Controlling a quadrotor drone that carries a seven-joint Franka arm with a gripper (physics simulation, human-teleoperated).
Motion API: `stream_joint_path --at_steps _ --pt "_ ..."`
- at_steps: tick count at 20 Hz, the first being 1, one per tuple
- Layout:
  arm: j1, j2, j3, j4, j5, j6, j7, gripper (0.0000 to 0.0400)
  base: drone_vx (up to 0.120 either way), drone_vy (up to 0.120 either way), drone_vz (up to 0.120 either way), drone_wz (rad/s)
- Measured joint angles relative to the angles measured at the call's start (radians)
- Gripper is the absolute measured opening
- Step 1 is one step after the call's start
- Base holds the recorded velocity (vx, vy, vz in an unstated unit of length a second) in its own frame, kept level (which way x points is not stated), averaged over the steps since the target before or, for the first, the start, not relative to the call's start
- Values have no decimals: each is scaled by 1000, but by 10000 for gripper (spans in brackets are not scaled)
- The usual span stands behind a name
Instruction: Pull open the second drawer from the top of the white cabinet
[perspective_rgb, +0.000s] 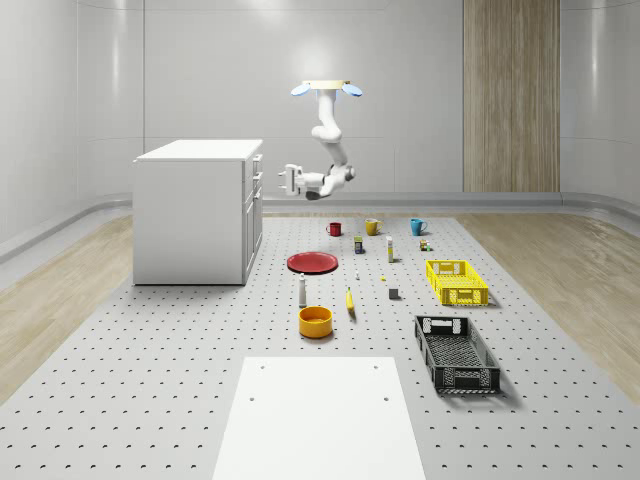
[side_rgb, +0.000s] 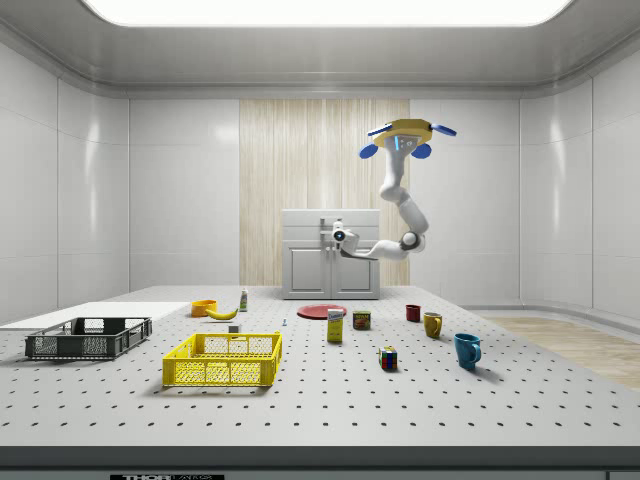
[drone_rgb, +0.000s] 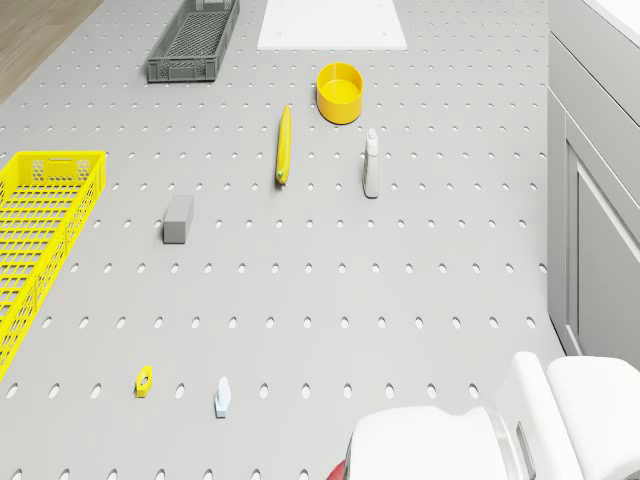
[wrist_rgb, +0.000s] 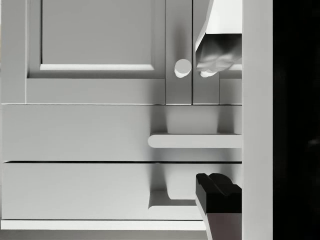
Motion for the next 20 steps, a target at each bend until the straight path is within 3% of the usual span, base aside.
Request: stream_joint_path --at_steps 8,20 --pt "-9 87 82 50 96 27 -41 300 0 0 0 0" --pt "-53 175 180 79 203 35 -111 300 0 0 0 0"
